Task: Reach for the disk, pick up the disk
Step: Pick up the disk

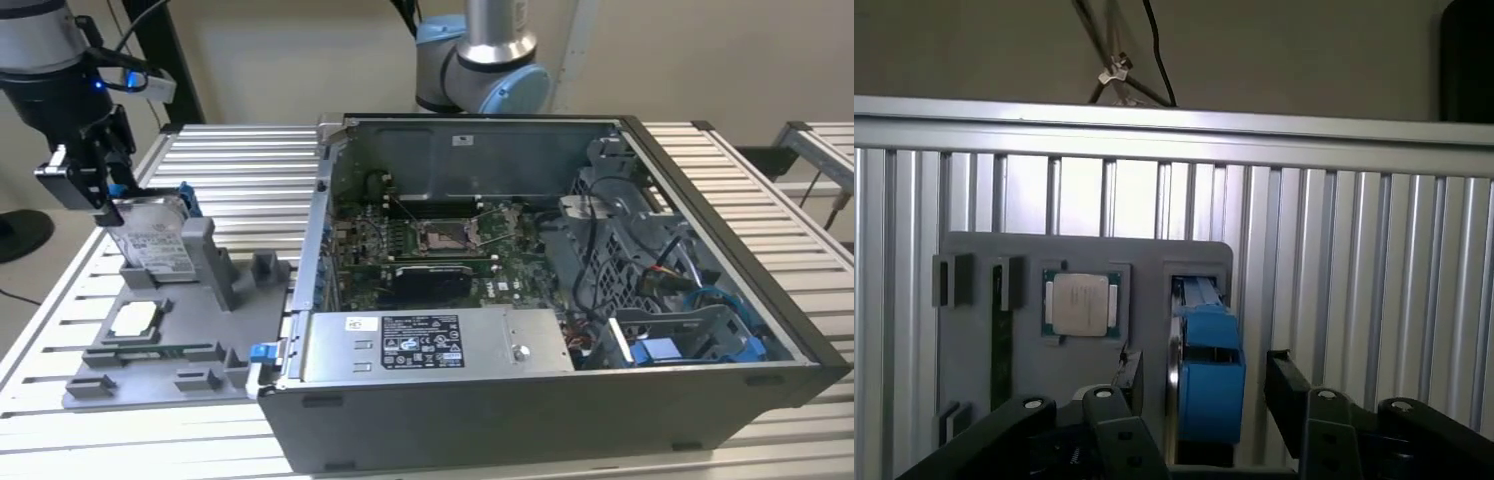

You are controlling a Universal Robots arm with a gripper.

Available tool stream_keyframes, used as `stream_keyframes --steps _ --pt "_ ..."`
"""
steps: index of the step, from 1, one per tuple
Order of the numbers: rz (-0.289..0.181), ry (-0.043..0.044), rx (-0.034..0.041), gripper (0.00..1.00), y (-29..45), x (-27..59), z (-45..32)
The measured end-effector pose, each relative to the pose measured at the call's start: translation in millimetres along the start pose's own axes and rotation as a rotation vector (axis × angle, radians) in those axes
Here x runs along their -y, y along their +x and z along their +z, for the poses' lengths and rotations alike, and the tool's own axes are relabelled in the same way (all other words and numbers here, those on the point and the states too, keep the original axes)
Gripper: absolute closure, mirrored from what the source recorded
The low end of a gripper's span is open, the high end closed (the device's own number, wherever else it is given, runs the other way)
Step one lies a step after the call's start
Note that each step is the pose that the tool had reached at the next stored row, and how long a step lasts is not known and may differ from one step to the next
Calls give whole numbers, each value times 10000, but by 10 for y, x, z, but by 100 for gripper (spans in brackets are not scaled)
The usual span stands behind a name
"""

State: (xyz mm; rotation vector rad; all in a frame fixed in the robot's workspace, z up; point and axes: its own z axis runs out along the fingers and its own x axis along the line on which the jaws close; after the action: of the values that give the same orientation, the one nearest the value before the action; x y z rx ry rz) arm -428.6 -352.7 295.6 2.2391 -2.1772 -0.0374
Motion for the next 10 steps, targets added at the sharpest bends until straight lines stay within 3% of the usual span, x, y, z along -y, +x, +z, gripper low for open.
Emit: stream_keyframes --steps 10 --pt "117 1 4 0 1 5 183"
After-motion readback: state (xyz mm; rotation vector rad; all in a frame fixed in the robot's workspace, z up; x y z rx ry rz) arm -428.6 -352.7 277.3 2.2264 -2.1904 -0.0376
